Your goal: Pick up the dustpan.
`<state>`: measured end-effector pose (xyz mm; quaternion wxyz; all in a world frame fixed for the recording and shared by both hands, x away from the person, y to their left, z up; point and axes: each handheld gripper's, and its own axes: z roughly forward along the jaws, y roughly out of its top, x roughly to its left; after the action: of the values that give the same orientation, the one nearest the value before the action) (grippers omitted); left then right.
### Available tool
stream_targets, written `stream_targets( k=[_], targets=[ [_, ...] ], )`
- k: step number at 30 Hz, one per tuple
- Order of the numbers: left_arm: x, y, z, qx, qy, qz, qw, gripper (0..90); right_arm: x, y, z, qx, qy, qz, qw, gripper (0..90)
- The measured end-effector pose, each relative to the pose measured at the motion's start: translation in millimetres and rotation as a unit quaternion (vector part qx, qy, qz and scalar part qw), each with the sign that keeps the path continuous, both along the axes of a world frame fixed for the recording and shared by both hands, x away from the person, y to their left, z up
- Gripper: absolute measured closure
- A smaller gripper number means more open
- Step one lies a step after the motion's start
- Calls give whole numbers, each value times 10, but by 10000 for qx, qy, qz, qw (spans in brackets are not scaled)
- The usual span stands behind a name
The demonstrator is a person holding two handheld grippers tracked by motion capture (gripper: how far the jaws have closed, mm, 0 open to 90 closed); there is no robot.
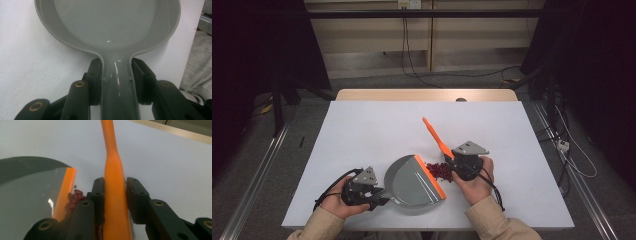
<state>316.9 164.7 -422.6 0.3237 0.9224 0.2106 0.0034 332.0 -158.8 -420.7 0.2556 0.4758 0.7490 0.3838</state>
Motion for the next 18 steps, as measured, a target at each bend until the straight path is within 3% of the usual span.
stream_targets(
  k=[2, 4, 7, 9, 13, 16, 18],
  targets=[
    [-2, -6, 0, -32, 23, 36, 10000, 628, -22, 58, -26, -5, 25, 33, 10000, 689],
    [-2, -4, 1, -55, 24, 37, 10000, 628, -45, 114, -29, -248, -75, 29, 9997, 690],
    [4, 15, -9, -97, 44, 53, 9999, 628, -4, 43, 10, -105, -75, -85, 9999, 696],
    [7, 20, -18, -127, 61, 55, 9999, 628, 25, -46, 71, -171, -66, -234, 9996, 715],
    [12, 25, -18, -141, 87, 54, 9998, 627, 123, -205, 146, 117, 381, -314, 9987, 713],
    [17, 31, -23, -162, 100, 47, 9998, 627, 190, -178, 206, -86, 700, -286, 9971, 710],
    [19, 32, -23, -161, 107, 44, 9998, 627, 249, -131, 248, -352, 1000, -201, 9942, 701]
  ],
)
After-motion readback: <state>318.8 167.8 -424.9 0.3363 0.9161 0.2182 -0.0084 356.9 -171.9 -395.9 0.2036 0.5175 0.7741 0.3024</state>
